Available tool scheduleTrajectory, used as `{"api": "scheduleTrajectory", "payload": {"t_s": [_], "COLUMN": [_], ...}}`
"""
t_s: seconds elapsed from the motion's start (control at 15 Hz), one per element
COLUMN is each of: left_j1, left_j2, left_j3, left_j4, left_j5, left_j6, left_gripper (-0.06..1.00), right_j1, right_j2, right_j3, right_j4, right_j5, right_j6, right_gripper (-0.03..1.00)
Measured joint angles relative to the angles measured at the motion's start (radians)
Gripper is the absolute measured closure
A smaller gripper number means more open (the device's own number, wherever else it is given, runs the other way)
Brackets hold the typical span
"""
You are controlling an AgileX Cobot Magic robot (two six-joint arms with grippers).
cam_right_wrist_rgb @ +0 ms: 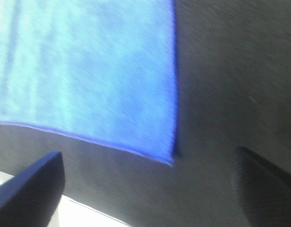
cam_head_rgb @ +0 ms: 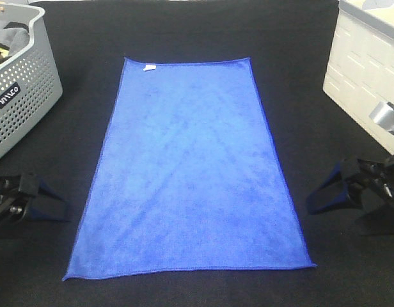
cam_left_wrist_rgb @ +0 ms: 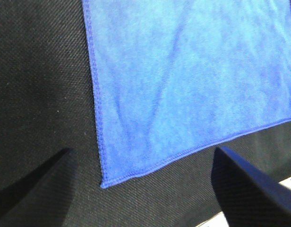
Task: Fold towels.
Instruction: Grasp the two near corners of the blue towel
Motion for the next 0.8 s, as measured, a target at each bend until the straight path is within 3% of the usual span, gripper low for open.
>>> {"api": "scheduleTrajectory", "payload": {"t_s": [0.2,0.4,0.53,0.8], "left_j1": [0.0,0.0,-0.005,-0.095], "left_j2": [0.109,0.195,0.249,0.336], "left_j3": [-0.001,-0.002,-0.002,-0.02], "left_j4": [-0.087,-0.172,-0.269,-0.451], "left_j5": [-0.001,-0.002,-0.002,0.03], "left_j6": [0.076,0.165,0.27,0.4], "left_gripper": [0.2,0.2,0.2,0.2], "right_j1": [0.0,0.0,0.0,0.034], "right_j2": [0.095,0.2,0.283,0.383], "right_j3": [-0.001,-0.002,-0.003,-0.015], "right_j4": [0.133,0.189,0.267,0.381], "right_j5": [-0.008,-0.011,-0.014,0.01], "right_j6": [-0.139,-0.223,-0.319,-0.427], "right_gripper": [0.08,0.11,0.15,0.23]}}
